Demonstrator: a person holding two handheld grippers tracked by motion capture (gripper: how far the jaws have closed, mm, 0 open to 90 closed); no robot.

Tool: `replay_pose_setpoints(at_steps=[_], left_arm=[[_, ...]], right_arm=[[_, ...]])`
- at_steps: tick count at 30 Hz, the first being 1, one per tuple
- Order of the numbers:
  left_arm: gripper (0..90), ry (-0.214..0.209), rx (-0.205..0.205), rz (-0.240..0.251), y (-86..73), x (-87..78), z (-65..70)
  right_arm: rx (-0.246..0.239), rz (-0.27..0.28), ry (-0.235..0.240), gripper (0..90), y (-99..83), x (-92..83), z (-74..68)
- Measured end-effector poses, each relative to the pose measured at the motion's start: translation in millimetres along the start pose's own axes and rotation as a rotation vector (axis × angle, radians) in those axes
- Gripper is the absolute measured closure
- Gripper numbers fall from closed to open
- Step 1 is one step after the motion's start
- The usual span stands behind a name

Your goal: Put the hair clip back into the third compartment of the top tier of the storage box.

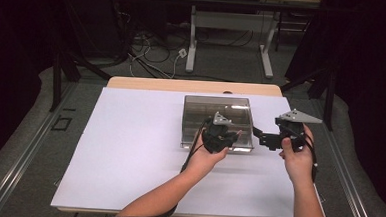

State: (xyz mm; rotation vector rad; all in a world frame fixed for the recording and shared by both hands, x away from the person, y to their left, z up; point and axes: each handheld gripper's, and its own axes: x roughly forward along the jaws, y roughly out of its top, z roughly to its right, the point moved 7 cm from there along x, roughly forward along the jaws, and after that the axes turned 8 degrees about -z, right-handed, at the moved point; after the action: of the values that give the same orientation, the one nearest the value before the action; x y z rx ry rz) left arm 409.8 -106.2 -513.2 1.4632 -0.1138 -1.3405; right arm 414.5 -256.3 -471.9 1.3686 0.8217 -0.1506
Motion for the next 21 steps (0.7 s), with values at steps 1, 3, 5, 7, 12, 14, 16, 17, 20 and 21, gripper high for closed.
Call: replay_pose_setpoints(at_steps=[1, 3, 5, 7, 12, 14, 16, 17, 20, 21], left_arm=[[83.9, 0.0, -0.001, -0.004, -0.4, 0.0, 0.5], [83.9, -0.004, 0.002, -0.003, -0.6, 0.9, 1.2], [83.8, -0.003, -0.003, -0.002, -0.8, 1.4, 1.7], [83.8, -0.006, -0.008, -0.003, -1.0, 1.7, 2.4], [82.4, -0.003, 0.004, -0.007, -0.9, 2.2, 1.9], [76.5, 0.011, 0.016, 0.009, 0.3, 2.4, 0.5], [73.6, 0.015, 0.017, 0.015, 1.0, 1.7, -0.4], [72.4, 0.011, 0.008, 0.02, 1.3, 1.6, -0.1], [66.9, 0.015, 0.002, 0.036, 2.5, 0.1, -1.4], [65.4, 0.022, 0.009, 0.039, 2.9, -0.5, -2.5]], right_arm=[[0.0, 0.0, 0.0, 11.0, 0.0, -0.1, 0.0], [-0.004, 0.013, -0.003, 11.0, 0.8, 0.4, 0.5], [0.0, 0.009, 0.0, 11.0, 0.5, 0.0, 0.1], [0.001, 0.009, 0.001, 11.0, 0.5, 0.1, 0.2], [0.001, 0.002, -0.001, 11.0, 0.0, -0.4, 0.2], [-0.001, 0.01, 0.0, 11.0, 0.5, 0.1, 0.3], [-0.003, 0.01, -0.001, 11.0, 0.6, -0.1, 0.4], [0.0, 0.01, 0.0, 11.0, 0.5, 0.0, 0.1], [-0.003, 0.009, -0.003, 11.0, 0.5, 0.1, 0.3], [-0.005, 0.008, 0.0, 11.0, 0.5, 0.0, 0.2]])
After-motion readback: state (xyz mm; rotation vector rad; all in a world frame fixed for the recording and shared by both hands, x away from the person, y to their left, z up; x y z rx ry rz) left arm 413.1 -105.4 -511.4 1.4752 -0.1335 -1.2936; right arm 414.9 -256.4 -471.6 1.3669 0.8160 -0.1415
